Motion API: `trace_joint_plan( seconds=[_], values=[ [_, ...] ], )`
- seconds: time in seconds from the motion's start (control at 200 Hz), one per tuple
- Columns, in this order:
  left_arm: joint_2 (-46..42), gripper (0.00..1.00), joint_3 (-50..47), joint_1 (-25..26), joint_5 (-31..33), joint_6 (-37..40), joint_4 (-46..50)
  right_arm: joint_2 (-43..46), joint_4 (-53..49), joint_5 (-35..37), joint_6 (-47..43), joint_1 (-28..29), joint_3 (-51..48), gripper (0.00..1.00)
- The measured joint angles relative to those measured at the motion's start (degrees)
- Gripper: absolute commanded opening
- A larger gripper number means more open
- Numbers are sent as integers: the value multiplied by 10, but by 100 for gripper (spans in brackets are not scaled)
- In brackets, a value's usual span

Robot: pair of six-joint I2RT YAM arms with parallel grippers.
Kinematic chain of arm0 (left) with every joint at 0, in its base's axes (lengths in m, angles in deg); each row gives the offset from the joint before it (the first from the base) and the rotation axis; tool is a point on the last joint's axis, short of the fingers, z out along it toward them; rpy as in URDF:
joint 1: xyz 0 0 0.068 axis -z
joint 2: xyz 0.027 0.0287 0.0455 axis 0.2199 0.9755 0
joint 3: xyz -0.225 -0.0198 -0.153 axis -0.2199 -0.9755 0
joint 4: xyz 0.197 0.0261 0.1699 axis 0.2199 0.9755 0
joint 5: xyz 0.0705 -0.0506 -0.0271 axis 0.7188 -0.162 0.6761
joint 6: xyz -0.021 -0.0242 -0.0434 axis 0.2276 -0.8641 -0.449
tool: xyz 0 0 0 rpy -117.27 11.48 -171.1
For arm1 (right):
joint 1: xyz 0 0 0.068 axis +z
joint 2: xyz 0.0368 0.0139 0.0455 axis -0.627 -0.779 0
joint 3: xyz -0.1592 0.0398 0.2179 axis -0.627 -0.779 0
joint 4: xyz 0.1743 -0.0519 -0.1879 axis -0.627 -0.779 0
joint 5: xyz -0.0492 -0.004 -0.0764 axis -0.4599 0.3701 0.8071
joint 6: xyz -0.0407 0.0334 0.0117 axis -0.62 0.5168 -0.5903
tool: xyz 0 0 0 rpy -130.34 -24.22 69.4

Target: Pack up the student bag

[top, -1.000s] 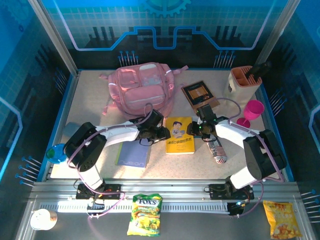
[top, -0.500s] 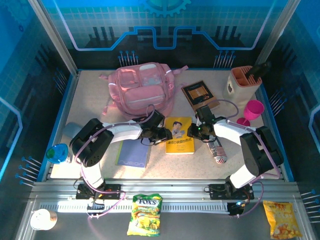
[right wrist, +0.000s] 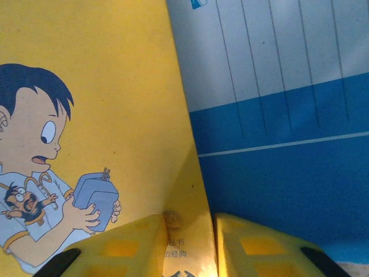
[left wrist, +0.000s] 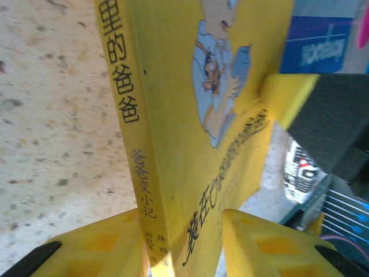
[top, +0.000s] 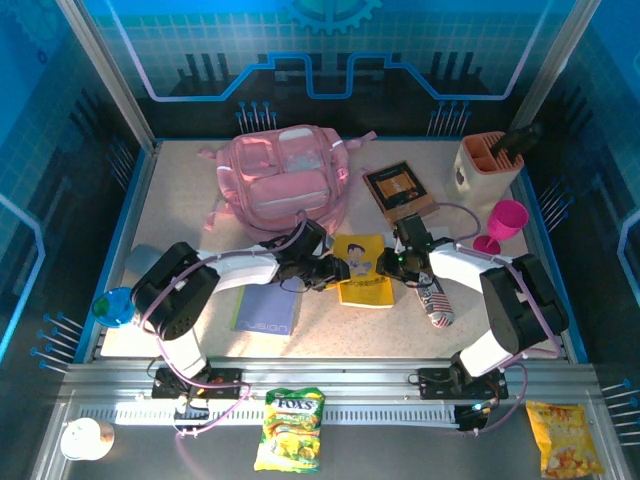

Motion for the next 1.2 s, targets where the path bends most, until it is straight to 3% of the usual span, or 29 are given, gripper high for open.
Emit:
trace_joint_plan(
  seconds=[0.29,0.465,0.57,0.715,0.955,1.201],
  values=[
    [25,27,-5,3,-17,-34,-48,12,31,-5,11,-2,-23,29],
    [25,8,-6,3,-14,-42,-50,28,40,-5,23,-3,-37,34],
    [4,0,-10,3,-7,-36,-42,48,39,-10,32,-5,-51,43],
    [-75,0,-29,2,23,-25,-13,109,35,-28,39,-9,-80,65],
    [-201,0,-36,-2,72,-5,14,229,39,-55,70,-9,-82,78],
    [-247,0,-36,-23,111,-4,11,288,125,-113,194,-9,-99,94]
  ],
)
